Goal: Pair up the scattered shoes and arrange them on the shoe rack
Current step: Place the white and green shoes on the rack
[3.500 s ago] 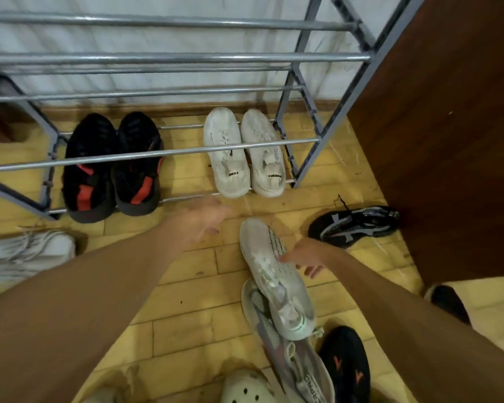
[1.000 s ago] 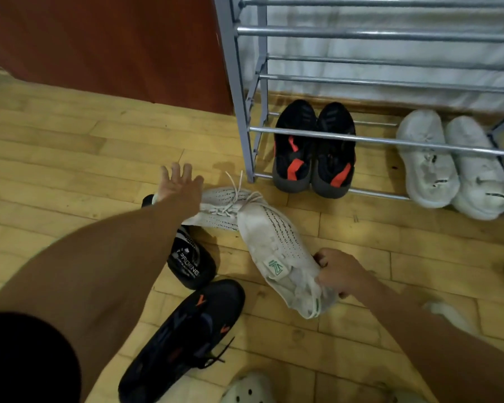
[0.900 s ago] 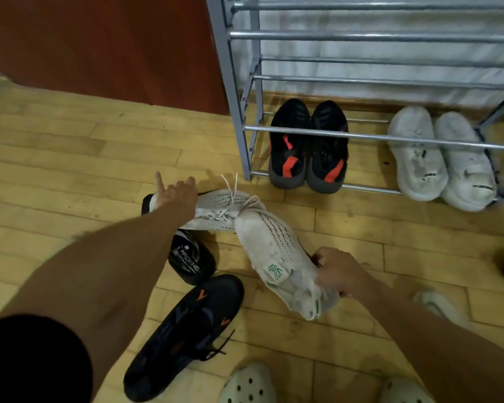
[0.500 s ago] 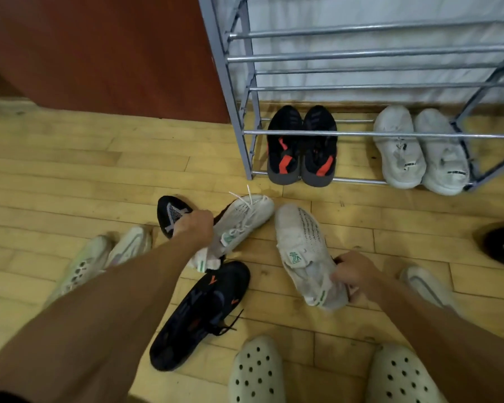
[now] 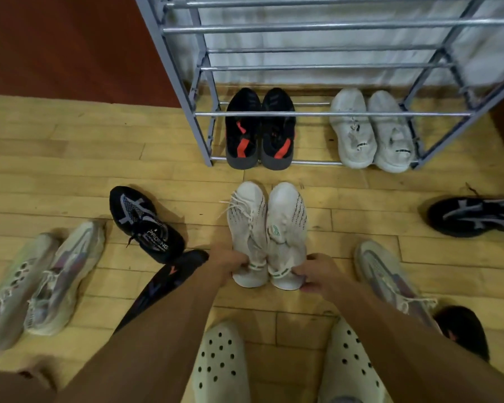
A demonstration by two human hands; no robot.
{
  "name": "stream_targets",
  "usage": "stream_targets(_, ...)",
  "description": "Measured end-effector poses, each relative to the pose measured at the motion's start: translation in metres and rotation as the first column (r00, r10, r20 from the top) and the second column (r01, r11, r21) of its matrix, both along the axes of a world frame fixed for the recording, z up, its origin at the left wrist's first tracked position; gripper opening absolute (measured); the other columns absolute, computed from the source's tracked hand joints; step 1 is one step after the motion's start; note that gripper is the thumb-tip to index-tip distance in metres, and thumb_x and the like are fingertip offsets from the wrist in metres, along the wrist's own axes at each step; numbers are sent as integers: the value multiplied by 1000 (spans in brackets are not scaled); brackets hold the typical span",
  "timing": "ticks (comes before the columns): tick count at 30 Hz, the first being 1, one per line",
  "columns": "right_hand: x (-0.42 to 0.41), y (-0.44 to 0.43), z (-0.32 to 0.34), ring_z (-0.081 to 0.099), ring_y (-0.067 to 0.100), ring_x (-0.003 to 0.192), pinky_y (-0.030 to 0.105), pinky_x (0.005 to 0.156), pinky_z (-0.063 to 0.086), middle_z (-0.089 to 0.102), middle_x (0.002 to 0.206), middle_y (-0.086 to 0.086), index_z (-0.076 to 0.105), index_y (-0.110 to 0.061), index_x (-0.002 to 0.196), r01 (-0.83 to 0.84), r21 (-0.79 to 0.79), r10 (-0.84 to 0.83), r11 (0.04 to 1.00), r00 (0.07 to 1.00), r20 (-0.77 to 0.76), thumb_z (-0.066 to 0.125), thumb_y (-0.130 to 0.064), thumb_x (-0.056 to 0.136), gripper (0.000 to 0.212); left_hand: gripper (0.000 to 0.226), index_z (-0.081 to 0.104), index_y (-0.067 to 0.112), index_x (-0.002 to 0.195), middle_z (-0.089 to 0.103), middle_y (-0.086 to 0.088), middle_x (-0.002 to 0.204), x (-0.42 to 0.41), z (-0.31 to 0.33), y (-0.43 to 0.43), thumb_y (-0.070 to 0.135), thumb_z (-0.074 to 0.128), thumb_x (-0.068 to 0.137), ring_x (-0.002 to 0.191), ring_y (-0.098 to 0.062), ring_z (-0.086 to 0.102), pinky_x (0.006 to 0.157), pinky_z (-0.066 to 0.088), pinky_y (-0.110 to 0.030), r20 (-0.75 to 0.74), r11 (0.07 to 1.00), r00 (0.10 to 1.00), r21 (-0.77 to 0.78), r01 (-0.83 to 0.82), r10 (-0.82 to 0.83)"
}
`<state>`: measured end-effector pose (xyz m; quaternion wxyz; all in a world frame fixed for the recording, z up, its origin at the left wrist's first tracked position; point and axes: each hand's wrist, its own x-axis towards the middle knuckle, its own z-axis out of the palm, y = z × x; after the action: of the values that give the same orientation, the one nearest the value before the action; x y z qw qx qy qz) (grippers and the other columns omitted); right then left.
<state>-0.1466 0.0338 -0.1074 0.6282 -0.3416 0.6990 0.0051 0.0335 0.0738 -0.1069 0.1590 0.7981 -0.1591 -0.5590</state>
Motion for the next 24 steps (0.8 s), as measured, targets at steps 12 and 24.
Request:
stream_targets(12,-35,-11,52,66,46,93,57,74,58,63,110,28,60,16,107,-125,-104,121,987,992,-41,58,20,79,28,16,62,1,84,65,-22,110,4,50,15,-14,61,79,80,-32,66,66,60,-41,-186,1000,983,1,6,-6)
stream_targets(24,-71,-27,187,62,37,76,46,54,60,64,97,19,64,2,107,-54,-348,51,936,999,-15,54,20,78,36,20,62,8,98,67,-14,105,27,195,5,-7,61,83,75,-26,68,51,59,-30,-55,953,992,-287,92,-112)
